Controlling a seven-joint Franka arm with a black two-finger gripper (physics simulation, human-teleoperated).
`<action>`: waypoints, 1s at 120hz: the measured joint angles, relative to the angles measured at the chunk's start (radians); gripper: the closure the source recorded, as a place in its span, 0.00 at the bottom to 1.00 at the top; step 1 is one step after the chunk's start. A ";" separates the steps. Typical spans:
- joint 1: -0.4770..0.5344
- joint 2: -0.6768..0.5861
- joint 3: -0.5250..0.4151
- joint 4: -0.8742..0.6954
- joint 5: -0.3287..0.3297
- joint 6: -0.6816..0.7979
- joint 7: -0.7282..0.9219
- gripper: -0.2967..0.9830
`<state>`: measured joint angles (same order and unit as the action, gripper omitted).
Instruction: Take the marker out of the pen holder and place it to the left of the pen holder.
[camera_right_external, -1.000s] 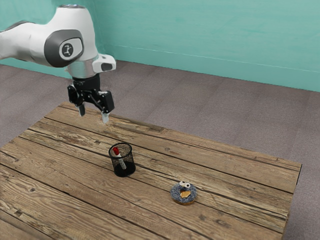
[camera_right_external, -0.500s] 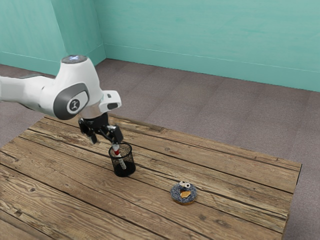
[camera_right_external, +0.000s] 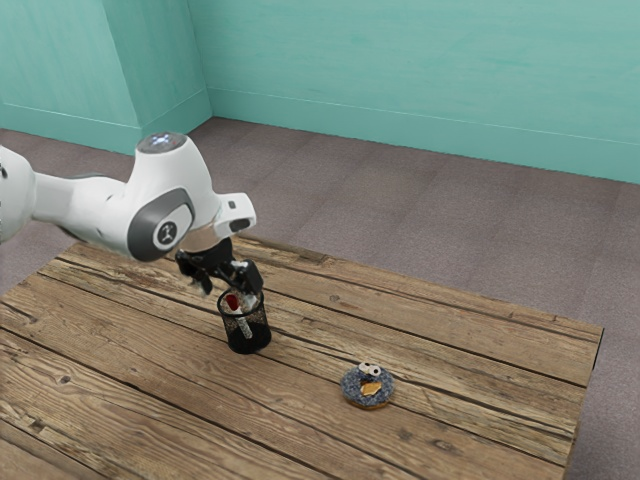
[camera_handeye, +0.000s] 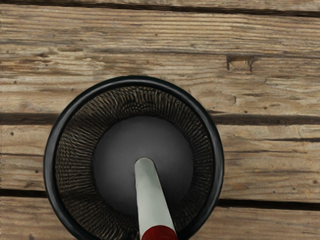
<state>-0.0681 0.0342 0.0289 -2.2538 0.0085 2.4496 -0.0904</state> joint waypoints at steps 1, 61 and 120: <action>0.001 0.002 0.000 0.001 0.000 0.001 0.000 0.23; -0.005 0.026 -0.001 -0.003 -0.035 0.040 -0.001 0.53; -0.029 -0.030 0.023 0.092 0.007 -0.082 -0.023 0.82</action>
<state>-0.0966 0.0037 0.0515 -2.1613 0.0150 2.3679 -0.1130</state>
